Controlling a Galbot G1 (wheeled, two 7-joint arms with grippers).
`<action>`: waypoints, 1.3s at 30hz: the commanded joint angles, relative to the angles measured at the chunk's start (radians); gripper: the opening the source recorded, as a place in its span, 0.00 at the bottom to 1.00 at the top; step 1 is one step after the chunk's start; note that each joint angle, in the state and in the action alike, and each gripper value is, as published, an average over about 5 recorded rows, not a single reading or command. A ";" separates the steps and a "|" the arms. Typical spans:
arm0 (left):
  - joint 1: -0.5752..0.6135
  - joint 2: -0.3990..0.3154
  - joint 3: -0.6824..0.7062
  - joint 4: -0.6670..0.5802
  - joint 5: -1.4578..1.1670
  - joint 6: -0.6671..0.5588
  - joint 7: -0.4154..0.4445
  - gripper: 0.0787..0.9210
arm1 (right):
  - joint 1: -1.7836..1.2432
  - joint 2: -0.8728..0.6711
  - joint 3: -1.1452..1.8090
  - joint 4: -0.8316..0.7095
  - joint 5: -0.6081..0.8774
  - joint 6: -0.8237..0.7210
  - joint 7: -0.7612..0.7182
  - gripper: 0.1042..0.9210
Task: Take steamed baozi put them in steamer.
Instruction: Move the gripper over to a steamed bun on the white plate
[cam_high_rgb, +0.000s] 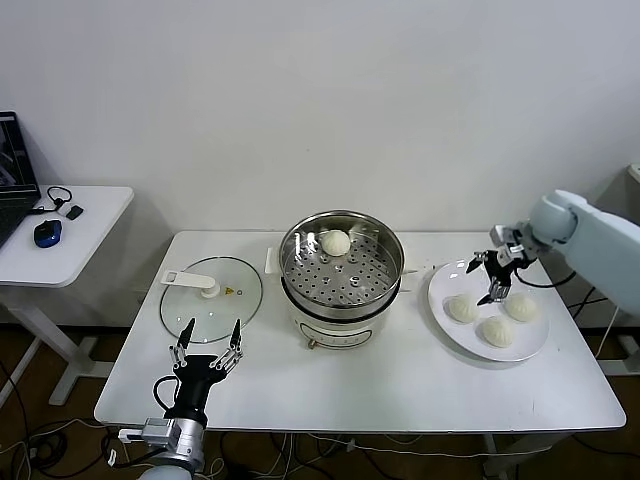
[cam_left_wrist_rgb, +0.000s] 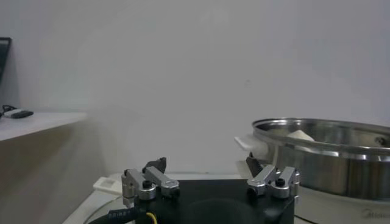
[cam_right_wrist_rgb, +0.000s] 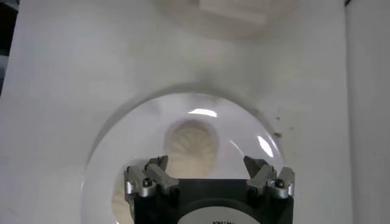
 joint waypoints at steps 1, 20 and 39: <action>0.002 0.000 -0.003 0.007 -0.002 -0.004 -0.001 0.88 | -0.098 0.059 0.072 -0.078 -0.083 0.008 -0.001 0.88; -0.002 -0.003 0.001 0.011 -0.003 -0.002 -0.005 0.88 | -0.120 0.133 0.155 -0.188 -0.145 0.044 -0.005 0.88; -0.005 -0.006 0.004 0.011 -0.002 -0.001 -0.009 0.88 | -0.125 0.144 0.176 -0.198 -0.159 0.043 -0.037 0.71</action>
